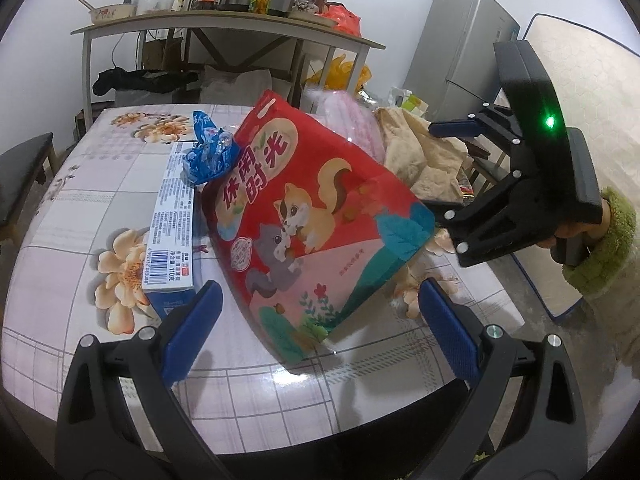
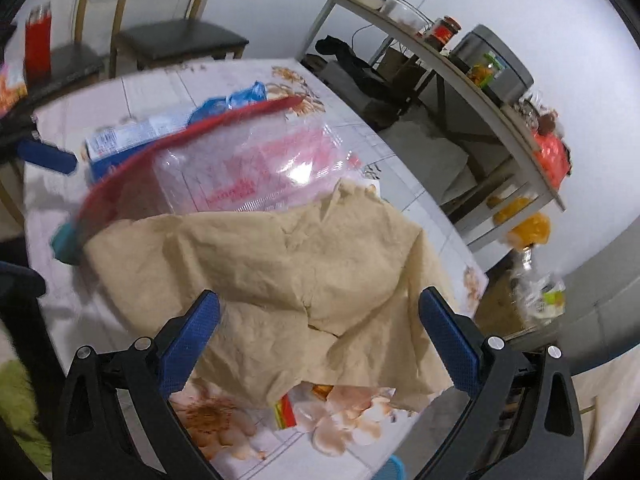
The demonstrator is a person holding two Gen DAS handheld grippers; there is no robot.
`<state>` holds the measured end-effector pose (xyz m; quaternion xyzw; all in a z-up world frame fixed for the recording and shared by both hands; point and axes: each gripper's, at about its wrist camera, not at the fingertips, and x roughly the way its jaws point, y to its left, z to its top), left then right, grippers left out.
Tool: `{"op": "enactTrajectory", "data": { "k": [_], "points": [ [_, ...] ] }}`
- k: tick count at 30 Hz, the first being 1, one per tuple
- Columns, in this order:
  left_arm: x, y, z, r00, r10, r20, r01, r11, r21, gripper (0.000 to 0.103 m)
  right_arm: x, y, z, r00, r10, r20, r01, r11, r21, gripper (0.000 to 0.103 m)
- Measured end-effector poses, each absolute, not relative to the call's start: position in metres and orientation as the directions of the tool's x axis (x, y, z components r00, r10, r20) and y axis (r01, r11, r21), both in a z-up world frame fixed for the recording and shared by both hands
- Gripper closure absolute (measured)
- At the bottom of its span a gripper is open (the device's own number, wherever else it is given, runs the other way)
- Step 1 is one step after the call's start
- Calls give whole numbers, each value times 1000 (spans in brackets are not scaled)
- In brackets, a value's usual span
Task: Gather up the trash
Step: 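Grasp the beige crumpled bag with the right gripper and lift it, then grasp a clear plastic bag with the left gripper while the right carries the beige bag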
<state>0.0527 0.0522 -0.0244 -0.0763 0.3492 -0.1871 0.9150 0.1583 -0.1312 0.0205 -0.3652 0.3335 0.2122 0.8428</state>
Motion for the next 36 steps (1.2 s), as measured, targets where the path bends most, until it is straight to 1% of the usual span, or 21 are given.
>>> {"op": "enactTrajectory", "data": {
  "k": [1, 2, 4, 5, 7, 8, 10, 11, 13, 15, 22, 25, 26, 29, 32, 34, 36],
  "points": [
    [54, 53, -25, 686, -398, -610, 290, 917, -273, 8, 157, -131, 20, 688, 121, -716, -601, 648, -467, 14],
    [54, 53, -25, 686, -399, -609, 290, 917, -273, 8, 157, -133, 20, 685, 127, -718, -600, 657, -456, 17],
    [55, 54, -25, 688, -399, -606, 292, 917, -273, 9, 155, -135, 21, 693, 115, -712, -580, 676, -455, 30],
    [55, 54, -25, 688, -399, -606, 292, 917, -273, 8, 154, -137, 21, 694, 110, -711, -569, 689, -449, 34],
    [55, 55, -26, 688, -399, -607, 293, 917, -271, 9, 154, -142, 23, 687, 111, -718, -558, 714, -424, 53],
    [55, 55, -26, 689, -398, -606, 293, 917, -270, 8, 156, -145, 24, 685, 108, -721, -548, 728, -412, 57],
    [55, 54, -25, 694, -398, -601, 297, 918, -264, 8, 155, -149, 26, 683, 107, -722, -529, 754, -389, 74],
    [54, 54, -24, 697, -398, -597, 299, 917, -263, 9, 153, -151, 28, 686, 112, -719, -518, 769, -374, 77],
    [50, 55, -22, 705, -407, -581, 309, 913, -265, 9, 149, -156, 34, 694, 125, -709, -497, 797, -345, 87],
    [49, 56, -20, 712, -409, -571, 312, 912, -265, 9, 143, -162, 41, 703, 138, -697, -465, 831, -304, 93],
    [42, 49, -9, 738, -412, -535, 345, 911, -225, 9, 107, -200, 49, 735, 193, -650, -326, 941, -90, 96],
    [40, 45, -5, 740, -415, -529, 358, 909, -212, 9, 88, -223, 47, 747, 207, -632, -246, 969, 27, 97],
    [40, 44, -4, 740, -416, -528, 362, 908, -209, 9, 81, -235, 45, 750, 225, -622, -218, 972, 90, 97],
    [39, 38, 1, 739, -423, -523, 377, 905, -198, 9, 69, -259, 35, 747, 298, -595, -170, 950, 263, 97],
    [37, 28, 8, 740, -439, -510, 406, 895, -183, 9, 58, -289, 10, 737, 396, -548, -112, 871, 478, 97],
    [37, 20, 12, 734, -450, -509, 423, 889, -176, 9, 54, -302, -9, 728, 427, -536, -66, 823, 565, 97],
    [37, 11, 15, 720, -468, -512, 442, 879, -181, 9, 51, -309, -25, 716, 417, -560, -15, 811, 585, 96]
  ]
}}
